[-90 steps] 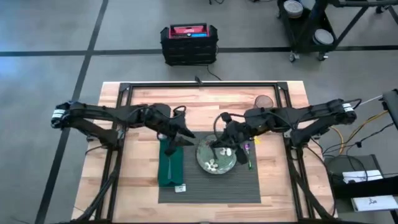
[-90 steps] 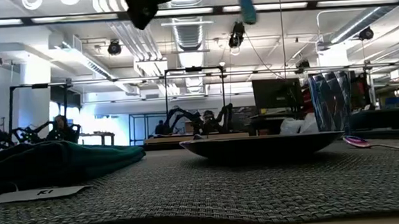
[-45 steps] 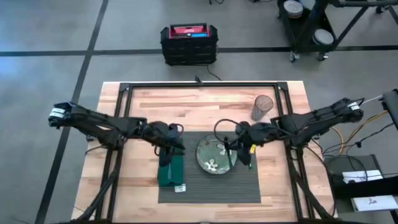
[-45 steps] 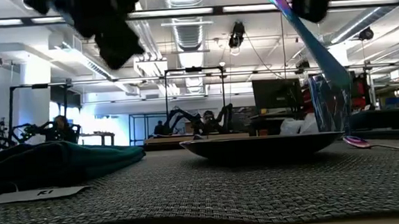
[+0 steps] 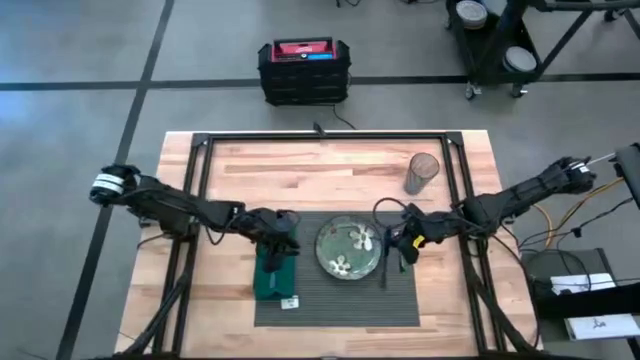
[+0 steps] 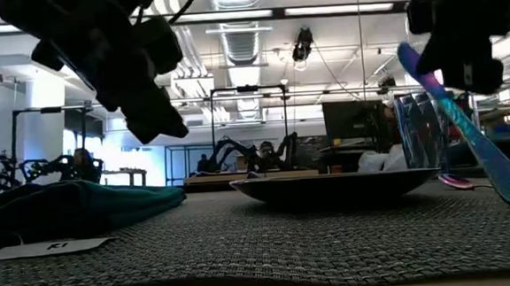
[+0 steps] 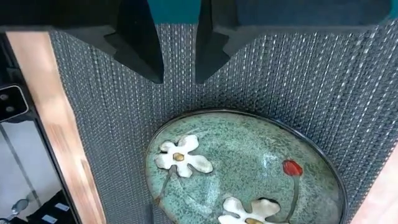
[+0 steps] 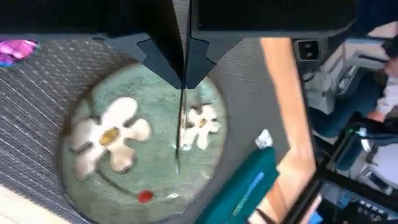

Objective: Set table place
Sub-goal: Put the iridescent blue knife on the gray place mat

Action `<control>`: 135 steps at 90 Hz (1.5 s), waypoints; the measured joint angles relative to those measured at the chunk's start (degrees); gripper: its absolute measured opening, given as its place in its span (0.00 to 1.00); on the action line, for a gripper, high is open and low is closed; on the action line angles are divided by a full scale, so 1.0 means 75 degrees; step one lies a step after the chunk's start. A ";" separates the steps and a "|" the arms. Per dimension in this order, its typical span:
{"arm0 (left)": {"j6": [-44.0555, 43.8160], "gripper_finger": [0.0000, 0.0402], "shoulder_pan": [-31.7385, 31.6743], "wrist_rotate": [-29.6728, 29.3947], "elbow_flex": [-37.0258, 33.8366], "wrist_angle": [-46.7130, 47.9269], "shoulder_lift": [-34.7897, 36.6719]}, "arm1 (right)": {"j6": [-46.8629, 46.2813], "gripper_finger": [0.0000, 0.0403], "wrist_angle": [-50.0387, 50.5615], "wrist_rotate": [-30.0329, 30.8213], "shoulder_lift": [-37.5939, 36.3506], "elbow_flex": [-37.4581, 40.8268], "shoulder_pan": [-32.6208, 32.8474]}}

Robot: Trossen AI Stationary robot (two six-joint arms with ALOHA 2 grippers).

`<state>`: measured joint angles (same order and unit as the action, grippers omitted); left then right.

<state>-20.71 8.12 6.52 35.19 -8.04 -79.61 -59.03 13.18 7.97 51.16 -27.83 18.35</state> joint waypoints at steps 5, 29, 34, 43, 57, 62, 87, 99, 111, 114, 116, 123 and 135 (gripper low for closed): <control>0.0000 0.21 0.0000 0.0001 0.0073 0.0010 -0.0161 | -0.0046 0.00 -0.0290 0.0012 -0.0054 0.0311 -0.0009; 0.0024 0.19 0.0015 0.0006 0.0359 -0.0064 -0.0902 | 0.0289 0.00 -0.0571 0.0018 -0.0065 0.1067 -0.0035; 0.0020 0.19 0.0019 0.0013 0.0427 -0.0109 -0.1041 | 0.0389 0.00 -0.0566 0.0104 -0.0062 0.1162 -0.0035; 0.0026 0.19 0.0045 0.0046 0.0475 -0.0213 -0.1231 | 0.0624 0.00 -0.0578 0.0158 -0.0061 0.1274 -0.0035; 0.0026 0.19 0.0050 0.0058 0.0481 -0.0343 -0.1508 | 0.0824 0.00 -0.0534 0.0331 0.0028 0.1492 -0.0034; 0.0026 0.19 0.0056 0.0058 0.0482 -0.0378 -0.1582 | 0.0849 0.00 -0.0522 0.0471 0.0064 0.1563 -0.0037; 0.0027 0.19 0.0061 0.0059 0.0479 -0.0472 -0.1676 | 0.0937 0.00 -0.0444 0.0947 0.0515 0.1716 -0.0032; 0.0032 0.19 0.0061 0.0062 0.0479 -0.0510 -0.1649 | 0.0713 0.00 -0.0500 0.1041 0.0737 0.1670 -0.0032; 0.0032 0.19 0.0061 0.0062 0.0479 -0.0510 -0.1649 | 0.0183 0.00 -0.0508 0.1298 0.0740 0.1652 -0.0032; 0.0032 0.19 0.0061 0.0062 0.0479 -0.0506 -0.1649 | -0.0026 0.00 -0.0498 0.1398 0.0737 0.1652 -0.0037; 0.0032 0.19 0.0064 0.0062 0.0479 -0.0504 -0.1649 | -0.0193 0.00 -0.0480 0.1443 0.0734 0.1649 -0.0050; 0.0031 0.19 0.0064 0.0062 0.0479 -0.0509 -0.1647 | -0.0752 0.00 -0.0340 0.1576 0.0734 0.1646 -0.0072; 0.0019 0.19 0.0064 0.0065 0.0479 -0.0529 -0.1647 | -0.1455 0.00 -0.0227 0.1777 0.0791 0.1646 -0.0087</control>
<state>-20.57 8.60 7.01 38.79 -12.00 -91.96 -69.94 11.48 21.30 57.09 -15.49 17.70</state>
